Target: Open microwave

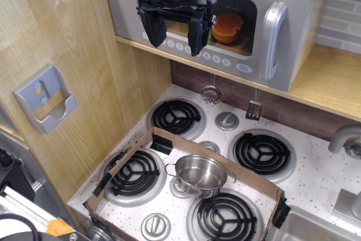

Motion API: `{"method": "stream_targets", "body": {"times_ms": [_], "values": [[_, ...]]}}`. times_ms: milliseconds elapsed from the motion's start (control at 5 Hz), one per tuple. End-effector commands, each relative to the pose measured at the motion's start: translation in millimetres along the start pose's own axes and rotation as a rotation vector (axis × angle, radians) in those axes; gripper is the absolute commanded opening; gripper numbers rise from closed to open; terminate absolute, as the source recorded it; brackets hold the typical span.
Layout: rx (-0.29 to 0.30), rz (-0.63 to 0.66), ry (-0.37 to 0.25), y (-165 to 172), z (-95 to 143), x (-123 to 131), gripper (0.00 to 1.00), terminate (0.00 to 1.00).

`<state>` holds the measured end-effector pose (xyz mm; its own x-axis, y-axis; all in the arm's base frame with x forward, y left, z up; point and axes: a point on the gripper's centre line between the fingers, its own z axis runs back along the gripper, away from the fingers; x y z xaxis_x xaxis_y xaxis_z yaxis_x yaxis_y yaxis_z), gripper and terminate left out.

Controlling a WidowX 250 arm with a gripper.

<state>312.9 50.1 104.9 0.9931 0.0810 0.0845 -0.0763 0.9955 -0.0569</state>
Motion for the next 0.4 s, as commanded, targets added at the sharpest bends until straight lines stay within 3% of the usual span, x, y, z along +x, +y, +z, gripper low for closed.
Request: {"method": "stream_targets", "body": {"times_ms": [0, 200], "values": [[0.0, 0.0, 0.0, 0, 0, 0, 1.0, 0.0], [0.009, -0.02, -0.049, -16, -3, 7, 1.0, 0.0]]}}
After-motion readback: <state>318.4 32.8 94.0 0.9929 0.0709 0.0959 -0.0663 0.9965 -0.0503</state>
